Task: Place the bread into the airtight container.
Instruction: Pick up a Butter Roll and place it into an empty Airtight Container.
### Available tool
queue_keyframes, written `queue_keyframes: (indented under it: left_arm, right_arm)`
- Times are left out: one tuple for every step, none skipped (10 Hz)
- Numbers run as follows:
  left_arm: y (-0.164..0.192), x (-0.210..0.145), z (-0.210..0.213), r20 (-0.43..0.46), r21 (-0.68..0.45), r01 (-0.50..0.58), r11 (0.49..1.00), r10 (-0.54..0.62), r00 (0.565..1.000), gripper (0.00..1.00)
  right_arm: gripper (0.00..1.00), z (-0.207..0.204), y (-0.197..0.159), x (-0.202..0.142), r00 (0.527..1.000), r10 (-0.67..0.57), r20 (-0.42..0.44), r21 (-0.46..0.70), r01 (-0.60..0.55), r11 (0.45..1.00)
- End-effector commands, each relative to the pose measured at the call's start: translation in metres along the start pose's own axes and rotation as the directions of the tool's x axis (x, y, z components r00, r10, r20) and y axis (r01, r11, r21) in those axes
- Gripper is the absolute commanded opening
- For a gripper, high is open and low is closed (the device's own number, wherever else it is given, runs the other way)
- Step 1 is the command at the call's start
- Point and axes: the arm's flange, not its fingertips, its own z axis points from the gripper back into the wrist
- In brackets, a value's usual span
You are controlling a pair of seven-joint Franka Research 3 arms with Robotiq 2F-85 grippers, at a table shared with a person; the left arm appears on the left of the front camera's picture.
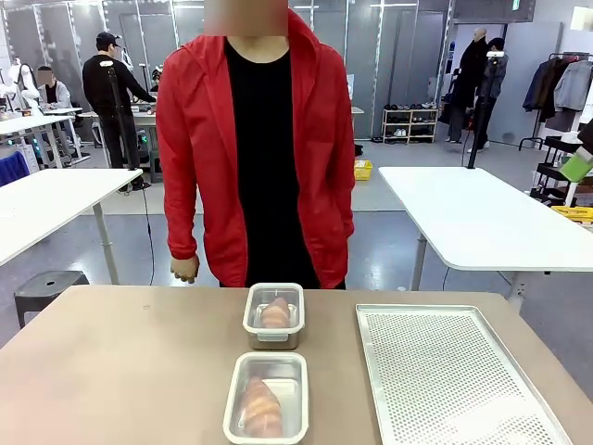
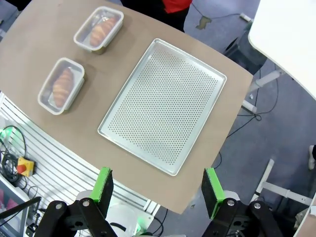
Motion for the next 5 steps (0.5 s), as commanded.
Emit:
queue_keyframes:
  left_arm:
    - [-0.0002,0.0024,0.0007,-0.004,0.003,0.001,1.0,-0.001,1.0,1.0]
    - [-0.0002,0.0024,0.0007,-0.004,0.003,0.001,1.0,-0.001,1.0,1.0]
    - [-0.0002,0.0024,0.0007,-0.004,0.003,0.001,1.0,-0.001,1.0,1.0]
    - [-0.0002,0.0024,0.0007,-0.004,0.003,0.001,1.0,-0.001,1.0,1.0]
    - [-0.0002,0.0024,0.0007,-0.004,0.003,0.001,1.0,-0.001,1.0,1.0]
  right_arm:
    - [0.9,-0.0016,-0.0026,-0.0025,1.0,0.006,-0.003,0.001,-0.006,1.0]
    - [0.9,-0.0016,-0.0026,-0.0025,1.0,0.006,-0.003,0.001,-0.006,1.0]
    - [0.9,-0.0016,-0.0026,-0.0025,1.0,0.006,-0.003,0.001,-0.006,1.0]
    - [0.9,-0.0016,-0.0026,-0.0025,1.0,0.006,-0.003,0.001,-0.006,1.0]
    - [0.9,-0.0016,-0.0026,-0.0025,1.0,0.006,-0.003,0.001,-0.006,1.0]
